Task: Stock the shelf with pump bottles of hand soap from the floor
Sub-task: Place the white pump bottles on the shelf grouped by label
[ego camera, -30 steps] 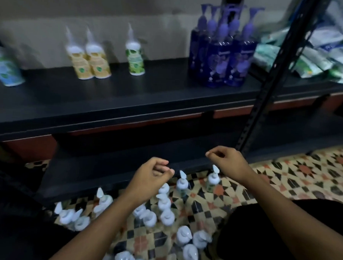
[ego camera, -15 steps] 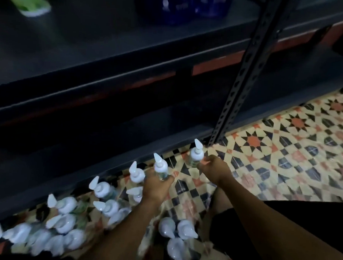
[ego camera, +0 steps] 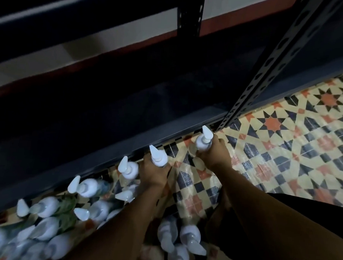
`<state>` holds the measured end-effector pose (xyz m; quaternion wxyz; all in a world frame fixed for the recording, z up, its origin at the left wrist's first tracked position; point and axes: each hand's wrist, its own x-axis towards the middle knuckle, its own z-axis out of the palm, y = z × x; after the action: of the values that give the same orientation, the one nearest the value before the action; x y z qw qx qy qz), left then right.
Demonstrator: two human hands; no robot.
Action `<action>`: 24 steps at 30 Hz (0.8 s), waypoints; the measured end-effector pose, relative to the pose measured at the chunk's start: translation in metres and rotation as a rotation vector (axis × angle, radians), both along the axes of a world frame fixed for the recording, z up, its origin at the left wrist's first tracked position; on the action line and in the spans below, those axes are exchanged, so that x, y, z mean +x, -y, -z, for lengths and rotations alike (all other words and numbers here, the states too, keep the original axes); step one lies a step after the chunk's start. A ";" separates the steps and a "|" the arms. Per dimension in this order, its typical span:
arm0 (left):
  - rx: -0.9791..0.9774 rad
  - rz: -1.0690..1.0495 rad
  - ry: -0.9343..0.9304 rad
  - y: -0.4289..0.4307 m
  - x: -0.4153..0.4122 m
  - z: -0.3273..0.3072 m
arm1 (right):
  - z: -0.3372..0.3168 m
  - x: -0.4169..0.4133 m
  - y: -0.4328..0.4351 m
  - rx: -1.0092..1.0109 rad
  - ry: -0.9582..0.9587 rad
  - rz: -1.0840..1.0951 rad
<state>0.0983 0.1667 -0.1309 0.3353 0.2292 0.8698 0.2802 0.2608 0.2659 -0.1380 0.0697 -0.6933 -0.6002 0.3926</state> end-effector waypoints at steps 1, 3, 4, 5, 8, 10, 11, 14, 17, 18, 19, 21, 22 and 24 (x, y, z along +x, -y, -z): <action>0.011 0.007 -0.006 0.000 0.000 0.002 | 0.002 0.001 -0.001 0.013 -0.001 0.001; 0.031 0.009 -0.009 0.001 0.001 0.003 | 0.005 0.004 -0.001 0.044 0.001 0.004; 0.031 0.012 -0.012 0.003 0.001 0.002 | 0.001 0.004 0.001 0.056 0.002 -0.001; 0.027 0.019 -0.020 0.005 0.002 0.001 | -0.001 0.005 0.004 0.065 0.000 -0.001; 0.080 0.035 -0.029 0.016 0.004 -0.009 | -0.015 0.007 0.019 0.077 -0.065 0.033; 0.104 0.047 0.024 0.025 0.005 -0.026 | -0.029 0.004 0.026 0.083 -0.129 0.063; 0.121 0.057 0.056 0.029 0.003 -0.036 | -0.039 0.003 0.028 0.082 -0.165 0.074; 0.232 0.122 0.100 0.042 -0.006 -0.073 | -0.078 -0.002 0.037 0.113 -0.263 0.088; 0.340 0.204 0.085 0.056 -0.024 -0.123 | -0.128 -0.010 0.047 0.170 -0.325 0.059; 0.374 0.218 0.088 0.062 -0.032 -0.142 | -0.146 -0.014 0.051 0.188 -0.360 0.037; 0.408 0.227 0.092 0.068 -0.040 -0.162 | -0.164 -0.018 0.057 0.206 -0.400 0.011; 0.472 0.232 0.102 0.081 -0.058 -0.203 | -0.201 -0.027 0.070 0.235 -0.486 -0.037; 0.503 0.233 0.112 0.089 -0.067 -0.225 | -0.221 -0.034 0.077 0.242 -0.527 -0.054; 0.564 0.234 0.139 0.108 -0.085 -0.266 | -0.258 -0.050 0.094 0.248 -0.606 -0.093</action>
<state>0.0129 0.0588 0.1349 0.3471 0.3921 0.7005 0.4848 0.2110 0.1723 0.1205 0.3110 -0.5030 -0.6267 0.5074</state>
